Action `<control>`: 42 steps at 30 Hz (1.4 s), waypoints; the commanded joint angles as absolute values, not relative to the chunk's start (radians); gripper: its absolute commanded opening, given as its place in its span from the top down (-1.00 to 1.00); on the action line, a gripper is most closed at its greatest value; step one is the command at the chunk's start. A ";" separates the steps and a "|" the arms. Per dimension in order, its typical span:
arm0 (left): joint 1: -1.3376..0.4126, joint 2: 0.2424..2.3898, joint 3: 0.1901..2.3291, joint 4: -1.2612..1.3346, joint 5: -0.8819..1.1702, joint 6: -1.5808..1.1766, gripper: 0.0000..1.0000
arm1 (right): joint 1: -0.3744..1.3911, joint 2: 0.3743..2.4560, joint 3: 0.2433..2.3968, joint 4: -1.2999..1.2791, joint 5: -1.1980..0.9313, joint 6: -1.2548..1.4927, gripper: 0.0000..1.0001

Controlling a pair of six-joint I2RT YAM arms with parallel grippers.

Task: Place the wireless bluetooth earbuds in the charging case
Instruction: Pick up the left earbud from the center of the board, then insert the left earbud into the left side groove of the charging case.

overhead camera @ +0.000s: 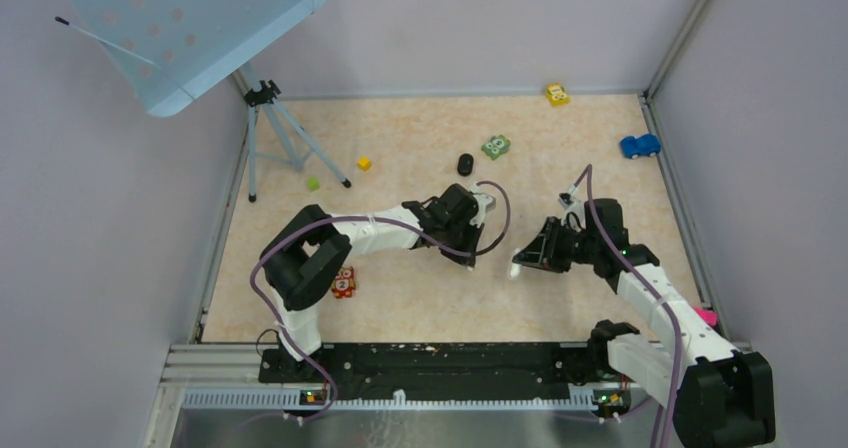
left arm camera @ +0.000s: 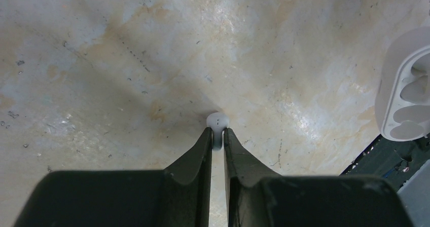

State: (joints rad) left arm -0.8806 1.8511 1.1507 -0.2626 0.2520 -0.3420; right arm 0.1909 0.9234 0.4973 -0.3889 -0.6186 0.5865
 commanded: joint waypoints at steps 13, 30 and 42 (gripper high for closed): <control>-0.848 1.659 1.234 -0.315 0.312 -0.266 1.00 | 0.180 0.877 0.486 -0.274 -0.693 0.613 1.00; -0.845 1.376 1.096 -0.104 0.447 -0.436 1.00 | 0.180 0.800 0.218 0.451 -0.823 1.080 1.00; -0.850 1.387 1.035 -0.077 0.441 -0.472 1.00 | 0.180 0.742 0.039 0.822 -0.732 1.363 1.00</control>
